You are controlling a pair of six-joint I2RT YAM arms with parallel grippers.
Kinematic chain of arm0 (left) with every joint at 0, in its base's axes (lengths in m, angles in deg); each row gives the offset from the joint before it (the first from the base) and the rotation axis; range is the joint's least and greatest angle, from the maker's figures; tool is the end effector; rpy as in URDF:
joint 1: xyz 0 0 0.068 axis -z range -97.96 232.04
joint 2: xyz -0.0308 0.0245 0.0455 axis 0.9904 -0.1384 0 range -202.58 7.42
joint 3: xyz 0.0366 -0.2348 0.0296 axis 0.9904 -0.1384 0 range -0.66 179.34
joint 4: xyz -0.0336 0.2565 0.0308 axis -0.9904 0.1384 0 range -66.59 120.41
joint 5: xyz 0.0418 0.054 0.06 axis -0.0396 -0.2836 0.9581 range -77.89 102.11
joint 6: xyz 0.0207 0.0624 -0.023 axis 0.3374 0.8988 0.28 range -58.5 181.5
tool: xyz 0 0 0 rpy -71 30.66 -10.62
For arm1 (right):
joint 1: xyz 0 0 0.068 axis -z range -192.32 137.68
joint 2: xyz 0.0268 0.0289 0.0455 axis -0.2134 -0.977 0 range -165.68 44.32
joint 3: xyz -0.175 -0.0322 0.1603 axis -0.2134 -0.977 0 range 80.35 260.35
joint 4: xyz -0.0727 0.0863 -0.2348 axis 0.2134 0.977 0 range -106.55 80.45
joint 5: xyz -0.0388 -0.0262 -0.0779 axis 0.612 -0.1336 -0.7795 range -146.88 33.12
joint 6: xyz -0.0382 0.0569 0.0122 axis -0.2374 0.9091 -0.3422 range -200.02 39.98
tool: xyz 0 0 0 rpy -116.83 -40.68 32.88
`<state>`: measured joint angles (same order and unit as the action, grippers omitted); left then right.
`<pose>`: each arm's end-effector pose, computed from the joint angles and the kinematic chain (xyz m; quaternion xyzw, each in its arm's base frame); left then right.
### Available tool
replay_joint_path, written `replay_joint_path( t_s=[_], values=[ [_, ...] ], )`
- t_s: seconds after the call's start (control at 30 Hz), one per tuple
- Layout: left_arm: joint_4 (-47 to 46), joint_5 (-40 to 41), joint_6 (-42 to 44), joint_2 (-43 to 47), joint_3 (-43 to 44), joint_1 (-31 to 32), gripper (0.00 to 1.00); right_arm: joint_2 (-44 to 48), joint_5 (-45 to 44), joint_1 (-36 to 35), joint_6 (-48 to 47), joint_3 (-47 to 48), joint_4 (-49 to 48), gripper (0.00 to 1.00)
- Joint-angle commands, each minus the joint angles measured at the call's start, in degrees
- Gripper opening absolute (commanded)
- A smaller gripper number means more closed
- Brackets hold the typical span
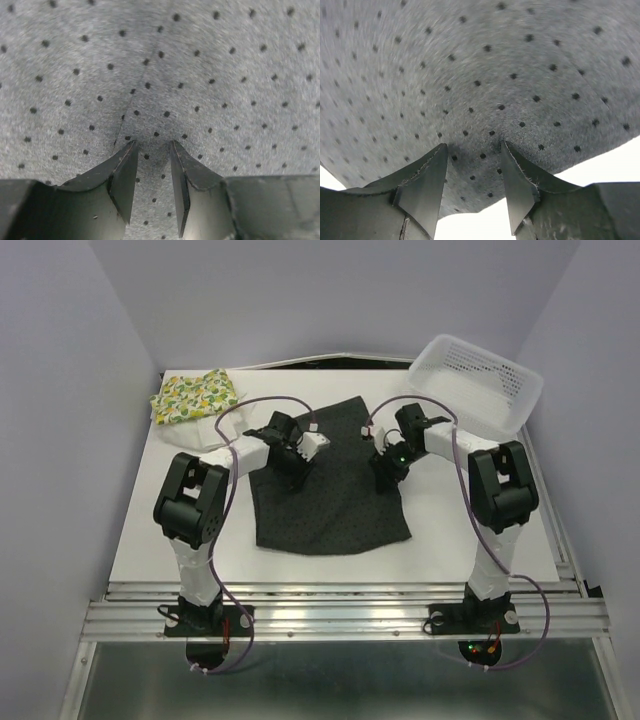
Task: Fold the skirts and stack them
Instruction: Flatten the skirt out
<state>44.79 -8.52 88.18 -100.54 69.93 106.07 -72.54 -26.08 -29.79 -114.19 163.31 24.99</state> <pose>0.3452 -0.1757 0.1227 0.4493 0.8356 -0.1663 0.2688 0.3638 0.1450 0.1132 -0.4469 0.8462 0.2429 0.1592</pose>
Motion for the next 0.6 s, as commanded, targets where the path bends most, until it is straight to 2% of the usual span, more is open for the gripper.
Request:
replay_joint_path(
  t_s=[0.0,0.17,0.27,0.4,0.57],
  values=[
    [-0.91,-3.45,-1.71,-2.52,0.95,2.15,0.43,2.58,-9.45,-0.1,-6.95,-11.91,6.97,0.52],
    [1.19,-7.76,-0.67,-0.06,-0.62,5.75,0.42,8.13,-4.19,-0.1,-14.67,-15.37,19.85,0.5],
    [2.95,-9.96,-0.05,2.57,-0.8,5.85,0.43,11.02,-0.49,-0.1,-16.27,-13.71,22.97,0.54],
    [6.91,-10.66,2.23,5.74,4.37,5.42,0.45,10.96,1.0,-0.1,-15.05,-3.71,22.88,0.59],
    [13.94,-13.74,7.51,4.96,16.05,2.17,0.49,4.55,3.12,5.07,-10.49,20.37,22.19,0.64]
  ],
)
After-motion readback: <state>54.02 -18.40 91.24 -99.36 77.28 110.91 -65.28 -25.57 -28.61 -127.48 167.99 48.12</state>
